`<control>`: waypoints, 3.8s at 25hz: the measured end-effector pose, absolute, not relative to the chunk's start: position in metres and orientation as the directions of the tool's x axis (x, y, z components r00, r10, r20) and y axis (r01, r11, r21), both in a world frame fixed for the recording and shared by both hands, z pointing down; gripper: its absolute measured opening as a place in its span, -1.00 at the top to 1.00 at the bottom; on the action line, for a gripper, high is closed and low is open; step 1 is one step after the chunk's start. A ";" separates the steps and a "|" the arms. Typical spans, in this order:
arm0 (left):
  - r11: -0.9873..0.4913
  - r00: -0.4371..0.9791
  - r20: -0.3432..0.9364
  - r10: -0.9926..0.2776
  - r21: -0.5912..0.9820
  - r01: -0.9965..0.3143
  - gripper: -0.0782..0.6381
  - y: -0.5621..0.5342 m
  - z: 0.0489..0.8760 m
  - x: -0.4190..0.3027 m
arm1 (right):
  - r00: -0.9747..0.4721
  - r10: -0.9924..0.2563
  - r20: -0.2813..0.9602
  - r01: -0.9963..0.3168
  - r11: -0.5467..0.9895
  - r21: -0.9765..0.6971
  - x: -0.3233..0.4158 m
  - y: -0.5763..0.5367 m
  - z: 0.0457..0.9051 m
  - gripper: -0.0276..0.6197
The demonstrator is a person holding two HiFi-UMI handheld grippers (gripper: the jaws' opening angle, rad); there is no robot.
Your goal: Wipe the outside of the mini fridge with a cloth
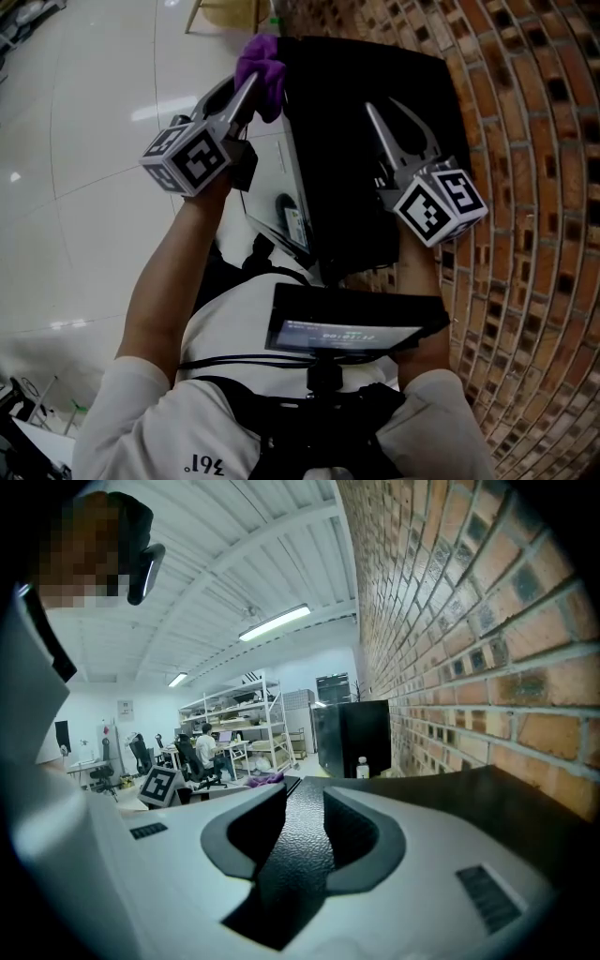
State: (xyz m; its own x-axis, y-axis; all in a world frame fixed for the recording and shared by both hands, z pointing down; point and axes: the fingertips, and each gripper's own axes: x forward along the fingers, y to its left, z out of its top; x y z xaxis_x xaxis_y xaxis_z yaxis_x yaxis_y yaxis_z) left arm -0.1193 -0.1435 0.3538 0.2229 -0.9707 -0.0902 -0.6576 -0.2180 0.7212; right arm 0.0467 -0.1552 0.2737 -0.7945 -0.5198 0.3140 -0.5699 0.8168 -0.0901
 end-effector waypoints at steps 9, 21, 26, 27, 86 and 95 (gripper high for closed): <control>-0.148 0.199 -0.013 -0.980 0.719 -0.679 0.49 -0.141 0.397 -0.117 | -0.792 -0.523 0.315 -0.573 0.815 -0.088 0.047 -0.156 0.273 0.55; -0.083 0.184 0.072 -0.980 0.694 -0.715 0.49 -0.143 0.443 -0.115 | -0.786 -0.532 0.316 -0.582 0.809 -0.087 0.048 -0.156 0.272 0.55; -0.048 0.173 0.115 -0.978 0.683 -0.728 0.49 -0.142 0.464 -0.115 | -0.782 -0.536 0.317 -0.587 0.805 -0.086 0.048 -0.156 0.273 0.55; -0.040 0.170 0.125 -0.978 0.680 -0.732 0.49 -0.142 0.468 -0.115 | -0.781 -0.538 0.317 -0.588 0.804 -0.086 0.048 -0.156 0.273 0.55; 0.240 0.163 0.607 -0.778 0.527 -0.815 0.49 -0.134 0.678 -0.115 | -0.786 -0.533 0.314 -0.582 0.809 -0.085 0.046 -0.153 0.271 0.55; 0.290 0.147 0.599 -0.787 0.570 -0.769 0.49 -0.121 0.669 -0.137 | -0.800 -0.512 0.314 -0.561 0.823 -0.087 0.045 -0.151 0.271 0.55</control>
